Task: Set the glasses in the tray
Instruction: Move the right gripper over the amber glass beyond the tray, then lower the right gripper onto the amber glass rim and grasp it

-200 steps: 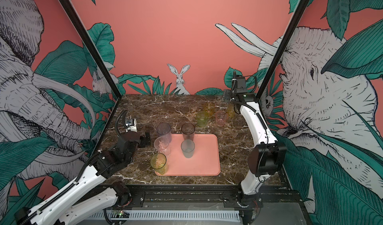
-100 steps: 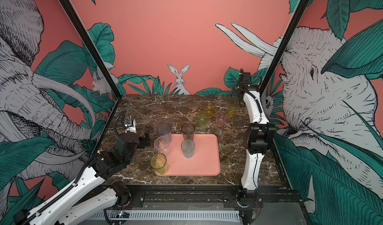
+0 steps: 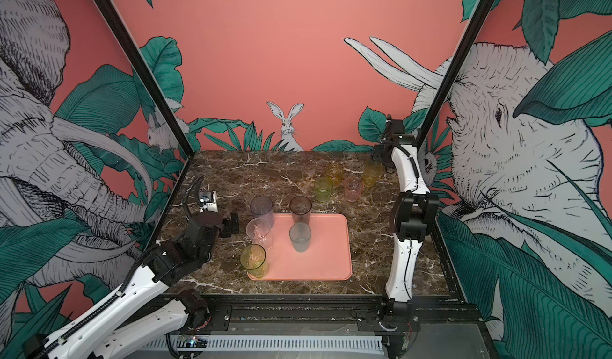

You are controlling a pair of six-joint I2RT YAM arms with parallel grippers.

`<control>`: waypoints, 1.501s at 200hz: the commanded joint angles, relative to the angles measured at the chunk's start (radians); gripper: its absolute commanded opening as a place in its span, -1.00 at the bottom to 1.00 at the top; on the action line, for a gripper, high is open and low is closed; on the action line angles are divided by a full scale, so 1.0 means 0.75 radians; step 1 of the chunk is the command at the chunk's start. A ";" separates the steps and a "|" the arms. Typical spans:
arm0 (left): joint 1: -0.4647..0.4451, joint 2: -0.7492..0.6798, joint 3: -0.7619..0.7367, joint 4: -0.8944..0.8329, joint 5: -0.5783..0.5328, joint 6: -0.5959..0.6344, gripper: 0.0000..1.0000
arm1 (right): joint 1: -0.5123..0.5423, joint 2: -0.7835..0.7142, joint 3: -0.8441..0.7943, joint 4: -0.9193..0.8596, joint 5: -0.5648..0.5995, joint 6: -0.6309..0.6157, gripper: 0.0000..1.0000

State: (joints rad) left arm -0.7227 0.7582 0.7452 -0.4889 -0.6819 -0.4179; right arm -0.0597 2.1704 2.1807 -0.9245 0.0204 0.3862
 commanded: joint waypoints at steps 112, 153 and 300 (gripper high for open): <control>0.006 -0.055 -0.022 -0.053 -0.013 -0.040 0.99 | -0.052 0.051 -0.054 0.046 -0.083 0.002 0.31; 0.006 -0.057 -0.028 -0.049 -0.010 -0.045 0.99 | -0.061 0.053 -0.077 0.062 -0.113 0.013 0.10; 0.006 -0.020 -0.020 -0.053 0.009 -0.052 0.98 | -0.067 0.066 -0.093 0.088 -0.185 0.037 -0.56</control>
State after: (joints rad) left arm -0.7227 0.7452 0.7303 -0.5186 -0.6704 -0.4377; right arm -0.1059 2.2051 2.1139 -0.8589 -0.1108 0.4107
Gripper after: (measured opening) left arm 0.991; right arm 0.239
